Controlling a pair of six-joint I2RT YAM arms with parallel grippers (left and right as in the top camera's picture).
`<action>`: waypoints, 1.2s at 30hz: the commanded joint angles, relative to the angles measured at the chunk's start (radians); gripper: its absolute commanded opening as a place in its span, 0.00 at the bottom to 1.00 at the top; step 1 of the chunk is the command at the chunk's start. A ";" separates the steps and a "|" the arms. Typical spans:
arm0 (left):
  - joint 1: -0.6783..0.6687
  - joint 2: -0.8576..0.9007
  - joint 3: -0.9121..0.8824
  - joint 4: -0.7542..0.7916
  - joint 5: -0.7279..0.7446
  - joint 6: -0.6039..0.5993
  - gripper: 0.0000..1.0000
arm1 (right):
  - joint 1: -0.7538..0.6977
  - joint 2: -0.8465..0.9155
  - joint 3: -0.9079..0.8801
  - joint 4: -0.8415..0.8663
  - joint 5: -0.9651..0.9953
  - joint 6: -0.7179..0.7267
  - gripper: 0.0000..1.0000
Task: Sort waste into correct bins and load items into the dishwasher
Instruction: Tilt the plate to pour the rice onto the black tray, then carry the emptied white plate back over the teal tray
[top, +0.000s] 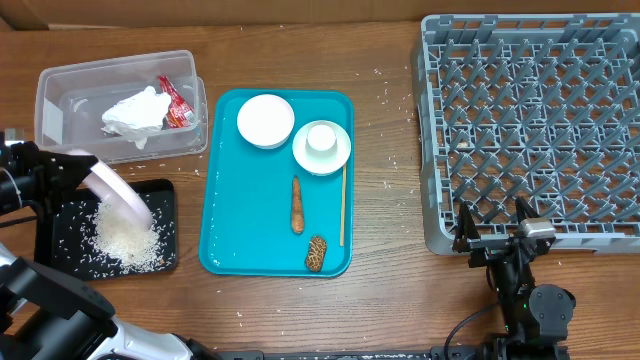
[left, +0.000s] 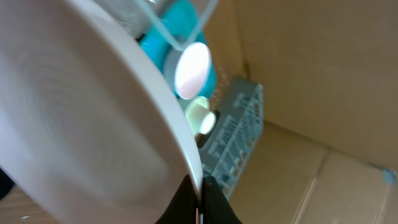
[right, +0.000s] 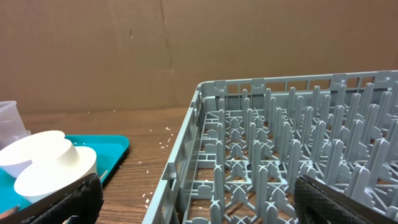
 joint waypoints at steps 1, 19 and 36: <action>0.004 -0.018 0.000 0.065 0.035 0.056 0.04 | -0.005 -0.001 -0.010 0.005 0.009 -0.004 1.00; -0.030 -0.039 0.000 -0.069 0.037 0.170 0.04 | -0.006 -0.001 -0.010 0.005 0.009 -0.004 1.00; -1.001 -0.099 0.000 0.072 -0.744 -0.274 0.04 | -0.006 -0.001 -0.010 0.005 0.009 -0.004 1.00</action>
